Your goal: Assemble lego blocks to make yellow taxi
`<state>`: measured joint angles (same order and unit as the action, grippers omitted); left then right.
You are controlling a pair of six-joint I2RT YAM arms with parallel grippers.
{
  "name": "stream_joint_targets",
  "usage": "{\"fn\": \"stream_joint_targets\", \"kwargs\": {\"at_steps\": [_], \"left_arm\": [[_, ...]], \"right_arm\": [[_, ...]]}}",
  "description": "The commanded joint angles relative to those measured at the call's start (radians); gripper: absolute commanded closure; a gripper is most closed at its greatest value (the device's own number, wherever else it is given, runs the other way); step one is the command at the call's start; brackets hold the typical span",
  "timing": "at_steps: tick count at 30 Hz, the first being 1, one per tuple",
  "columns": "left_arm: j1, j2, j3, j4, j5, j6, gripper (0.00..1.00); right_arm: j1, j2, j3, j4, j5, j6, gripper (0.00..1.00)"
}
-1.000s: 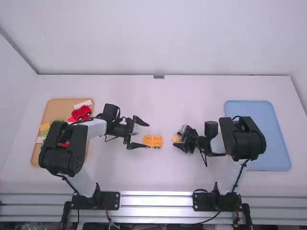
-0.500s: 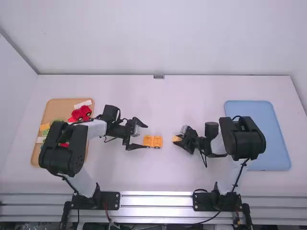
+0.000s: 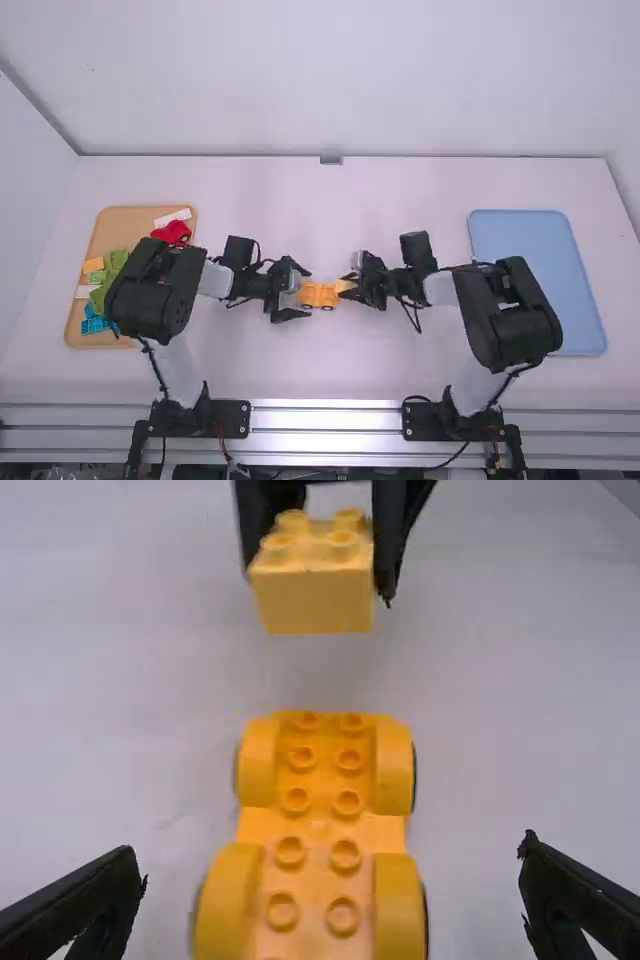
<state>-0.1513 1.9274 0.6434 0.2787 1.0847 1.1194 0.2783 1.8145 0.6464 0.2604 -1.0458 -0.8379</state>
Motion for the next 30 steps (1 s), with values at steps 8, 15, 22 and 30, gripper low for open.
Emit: {"fn": "stream_joint_targets", "kwargs": {"at_steps": [8, 15, 22, 30], "left_arm": [[-0.039, 0.138, 0.056, 0.055, 0.000, -0.024, 0.01], [-0.039, 0.151, 0.077, 0.056, 0.005, -0.024, 0.23], [-0.041, 0.151, 0.074, 0.071, -0.003, -0.033, 0.43], [-0.039, 0.151, 0.056, 0.139, -0.082, -0.162, 0.43]], "right_arm": [[0.073, -0.004, 0.131, -0.175, 0.112, -0.162, 0.82], [0.071, 0.025, 0.102, -0.149, 0.095, -0.154, 0.90], [0.077, 0.135, 0.100, 0.025, 0.080, -0.029, 0.91], [0.103, 0.142, 0.210, -0.170, 0.132, -0.146, 0.95]]}}
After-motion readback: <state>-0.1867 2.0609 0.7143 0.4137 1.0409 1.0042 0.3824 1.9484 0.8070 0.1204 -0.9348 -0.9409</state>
